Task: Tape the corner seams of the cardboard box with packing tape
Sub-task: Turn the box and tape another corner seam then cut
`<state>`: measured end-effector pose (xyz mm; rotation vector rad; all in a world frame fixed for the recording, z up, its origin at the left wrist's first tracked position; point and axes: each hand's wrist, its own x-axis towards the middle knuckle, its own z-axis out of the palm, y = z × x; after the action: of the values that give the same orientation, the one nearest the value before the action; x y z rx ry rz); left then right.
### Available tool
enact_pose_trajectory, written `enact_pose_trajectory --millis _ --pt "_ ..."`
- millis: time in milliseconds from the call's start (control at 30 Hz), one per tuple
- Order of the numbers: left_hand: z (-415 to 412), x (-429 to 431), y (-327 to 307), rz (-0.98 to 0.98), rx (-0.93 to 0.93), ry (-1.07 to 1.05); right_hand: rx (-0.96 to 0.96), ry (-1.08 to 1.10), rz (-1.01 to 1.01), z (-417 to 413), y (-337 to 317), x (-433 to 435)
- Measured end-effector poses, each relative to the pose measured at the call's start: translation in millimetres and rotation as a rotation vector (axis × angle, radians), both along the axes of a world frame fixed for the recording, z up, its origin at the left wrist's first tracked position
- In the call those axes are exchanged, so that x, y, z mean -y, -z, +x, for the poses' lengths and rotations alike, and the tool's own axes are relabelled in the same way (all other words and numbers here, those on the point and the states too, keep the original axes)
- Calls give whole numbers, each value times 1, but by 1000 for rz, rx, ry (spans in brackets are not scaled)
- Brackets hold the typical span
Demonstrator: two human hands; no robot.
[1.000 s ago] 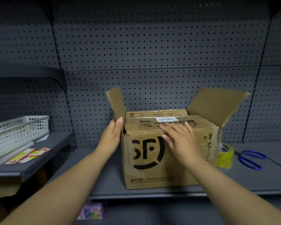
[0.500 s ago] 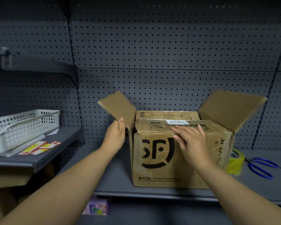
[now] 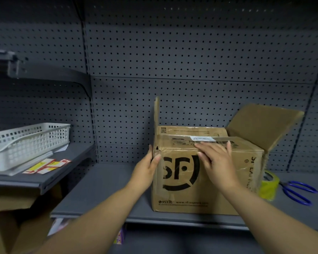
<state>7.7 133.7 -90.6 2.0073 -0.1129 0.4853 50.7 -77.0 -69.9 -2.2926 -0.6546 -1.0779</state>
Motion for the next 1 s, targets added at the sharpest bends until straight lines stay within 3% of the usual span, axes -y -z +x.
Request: enact_pose_trajectory --millis 300,467,633,800,1000 --pt "2 7 2 -112 59 -46 -13 8 -13 5 -1 -5" --pt "-2 -1 17 -46 -51 22 -26 -6 -32 7 -2 0" --pt "-2 4 26 -176 -35 11 -46 3 -47 7 -5 -2" --pt "-3 -1 29 -19 -98 67 -65 0 -75 10 -7 1" --pt "3 4 29 -108 -92 75 -125 6 -122 12 -12 5"
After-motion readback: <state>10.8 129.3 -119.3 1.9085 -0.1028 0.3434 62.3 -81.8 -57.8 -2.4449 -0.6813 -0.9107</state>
